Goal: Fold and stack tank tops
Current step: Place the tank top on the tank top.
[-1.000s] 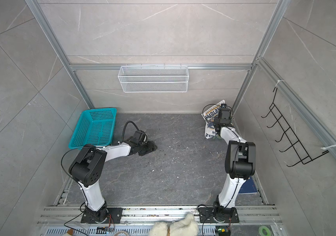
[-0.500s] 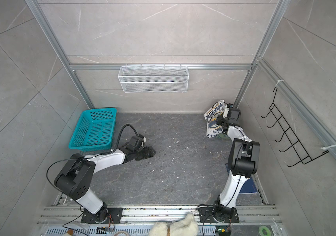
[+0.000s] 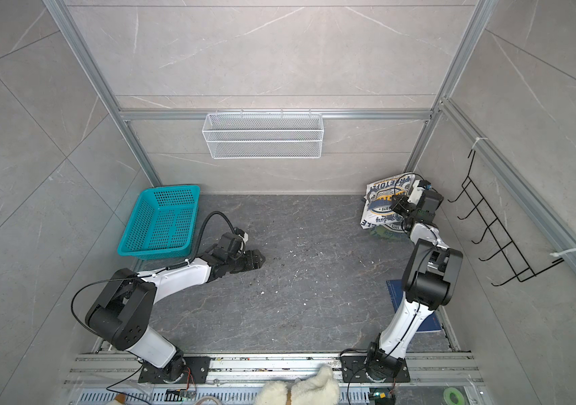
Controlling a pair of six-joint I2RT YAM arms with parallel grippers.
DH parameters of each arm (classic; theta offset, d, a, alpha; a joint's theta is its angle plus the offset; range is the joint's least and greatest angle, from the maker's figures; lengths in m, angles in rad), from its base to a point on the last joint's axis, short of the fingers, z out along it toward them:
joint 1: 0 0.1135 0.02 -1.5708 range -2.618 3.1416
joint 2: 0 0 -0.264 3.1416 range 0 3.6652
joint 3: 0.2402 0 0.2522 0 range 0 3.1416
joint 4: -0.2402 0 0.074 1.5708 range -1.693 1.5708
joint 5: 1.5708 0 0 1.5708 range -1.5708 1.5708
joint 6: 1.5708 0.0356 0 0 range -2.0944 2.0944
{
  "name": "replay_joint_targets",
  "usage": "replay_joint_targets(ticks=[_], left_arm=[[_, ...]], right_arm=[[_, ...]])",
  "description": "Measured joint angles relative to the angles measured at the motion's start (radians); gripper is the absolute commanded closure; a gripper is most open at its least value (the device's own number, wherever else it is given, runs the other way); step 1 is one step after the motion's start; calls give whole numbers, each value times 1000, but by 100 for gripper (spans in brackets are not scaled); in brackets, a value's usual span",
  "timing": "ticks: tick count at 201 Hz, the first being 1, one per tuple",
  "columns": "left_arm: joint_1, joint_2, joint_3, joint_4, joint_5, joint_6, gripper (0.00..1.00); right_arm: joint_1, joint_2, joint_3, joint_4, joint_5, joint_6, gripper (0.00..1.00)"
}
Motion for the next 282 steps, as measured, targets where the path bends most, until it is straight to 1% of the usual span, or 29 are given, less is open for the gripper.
replay_joint_targets(ticks=[37,69,91,95,106,116,127,131,135,138,139,140,141,143,145,186,204,229,248,265,282], left_arm=[[0,2,-39,-7,-7,2,22],[0,2,-44,-7,-19,4,22],[0,2,-44,-7,-19,7,22],[0,2,-44,-7,-19,7,22],[0,2,-44,-7,-19,7,22],[0,2,-44,-7,-19,7,22],[0,2,-44,-8,-19,7,22],[0,2,-44,-8,-20,7,22],[0,2,-44,-7,-20,7,22],[0,2,-44,-7,-20,7,22],[0,2,-44,-8,-21,7,22],[0,2,-44,-7,-21,7,22],[0,2,-44,-7,-21,7,22],[0,2,-44,-7,-21,7,22],[0,2,-44,-7,-21,7,22],[0,2,-49,-4,-21,7,22],[0,2,-53,-3,-20,7,22],[-2,2,-60,-3,-20,7,22],[-6,2,-63,-2,-20,7,22],[-11,2,-66,2,-20,7,22],[-16,2,-70,5,-21,7,22]], right_arm=[[-6,21,54,-32,-16,5,100],[-35,60,58,-55,12,17,100],[-59,111,72,-106,38,23,100],[-62,120,79,-116,43,23,98],[-66,145,98,-147,61,21,87],[-66,156,110,-175,80,17,72],[-65,160,122,-202,104,17,61],[-64,160,127,-208,113,15,53],[-64,161,132,-216,117,14,43],[-64,161,135,-220,122,12,30],[-64,161,137,-222,125,19,24],[-63,161,138,-223,127,19,12],[-63,161,139,-224,127,17,6],[-63,161,142,-225,127,11,2],[-63,161,144,-228,130,13,1],[-55,161,195,-292,180,0,0],[-40,161,210,-328,225,-15,0],[-3,160,212,-373,325,-48,0],[35,153,206,-399,426,-83,0],[73,127,182,-408,521,-114,1],[106,92,150,-402,587,-144,1]])
